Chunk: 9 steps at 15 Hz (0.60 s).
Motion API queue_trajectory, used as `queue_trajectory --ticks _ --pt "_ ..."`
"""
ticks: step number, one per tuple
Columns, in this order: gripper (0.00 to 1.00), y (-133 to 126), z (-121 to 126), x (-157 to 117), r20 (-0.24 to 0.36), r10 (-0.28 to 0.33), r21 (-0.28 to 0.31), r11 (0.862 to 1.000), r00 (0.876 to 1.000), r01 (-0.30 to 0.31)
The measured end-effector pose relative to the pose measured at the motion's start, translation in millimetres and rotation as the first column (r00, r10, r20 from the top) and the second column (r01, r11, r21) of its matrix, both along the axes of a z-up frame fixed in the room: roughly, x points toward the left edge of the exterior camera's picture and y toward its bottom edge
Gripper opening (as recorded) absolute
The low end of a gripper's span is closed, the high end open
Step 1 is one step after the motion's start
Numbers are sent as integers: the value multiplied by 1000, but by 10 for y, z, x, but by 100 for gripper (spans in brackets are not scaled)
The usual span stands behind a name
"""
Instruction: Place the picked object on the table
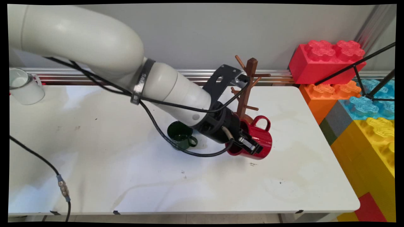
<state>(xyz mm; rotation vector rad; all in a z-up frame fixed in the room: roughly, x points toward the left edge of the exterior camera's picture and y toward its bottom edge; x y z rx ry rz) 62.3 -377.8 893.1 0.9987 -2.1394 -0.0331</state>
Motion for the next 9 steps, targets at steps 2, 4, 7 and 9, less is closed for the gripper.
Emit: queue_trajectory --ticks 2,4,7,9 --pt "0 -8 59 3 33 -23 -9 1000 999 23" --pt "0 -19 108 -1 66 -45 -17 999 997 46" --pt "0 -50 184 -27 132 -87 -25 995 987 92" --pt "0 -67 207 -42 167 -108 -25 993 980 113"
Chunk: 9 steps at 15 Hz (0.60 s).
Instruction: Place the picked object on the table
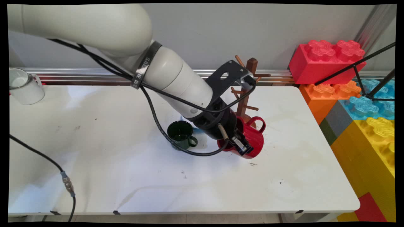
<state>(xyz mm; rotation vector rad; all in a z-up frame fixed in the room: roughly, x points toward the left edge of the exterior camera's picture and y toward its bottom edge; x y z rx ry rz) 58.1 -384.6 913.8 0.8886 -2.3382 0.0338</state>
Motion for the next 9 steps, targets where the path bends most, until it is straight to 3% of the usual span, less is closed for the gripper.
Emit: queue_trajectory --ticks 3,9 --pt "0 -32 19 -33 75 -46 -2 999 996 46" --pt "0 -88 -15 -118 197 -112 12 994 974 112"
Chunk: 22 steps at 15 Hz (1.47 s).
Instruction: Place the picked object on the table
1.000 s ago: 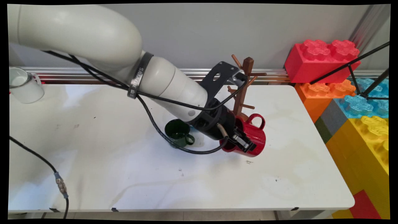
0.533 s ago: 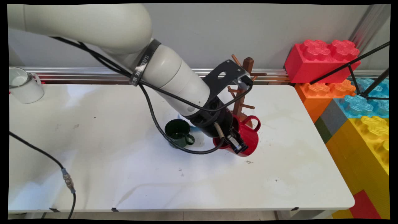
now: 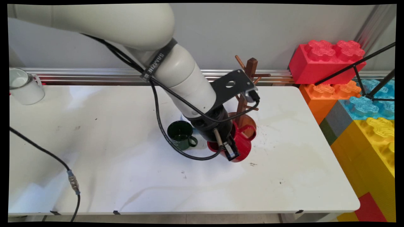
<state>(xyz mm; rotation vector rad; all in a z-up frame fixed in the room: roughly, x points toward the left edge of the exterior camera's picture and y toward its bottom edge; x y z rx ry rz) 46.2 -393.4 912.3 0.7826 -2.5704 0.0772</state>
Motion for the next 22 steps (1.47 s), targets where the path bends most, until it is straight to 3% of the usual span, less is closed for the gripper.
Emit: queue_trajectory --ticks 7,8,13,22 --pt "0 -76 -113 -86 118 -59 7 998 991 59" --pt "0 -115 -191 -119 166 -81 8 997 983 81" --pt "0 -187 -384 -160 253 -99 24 995 962 96" --pt "0 -292 -749 -287 333 -93 64 995 938 76"
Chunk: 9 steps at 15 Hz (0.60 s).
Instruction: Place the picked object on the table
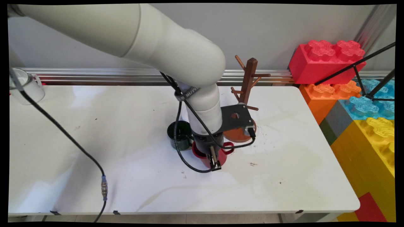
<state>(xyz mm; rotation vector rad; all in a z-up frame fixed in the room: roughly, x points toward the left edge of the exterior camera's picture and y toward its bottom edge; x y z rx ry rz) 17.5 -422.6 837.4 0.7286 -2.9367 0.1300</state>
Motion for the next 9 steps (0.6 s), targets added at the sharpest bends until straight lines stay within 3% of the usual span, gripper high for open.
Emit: queue_trajectory --ticks 8,9 --pt "0 -12 -199 -120 27 29 32 999 999 -30" --pt "100 -14 -217 -135 28 33 35 999 999 -34"
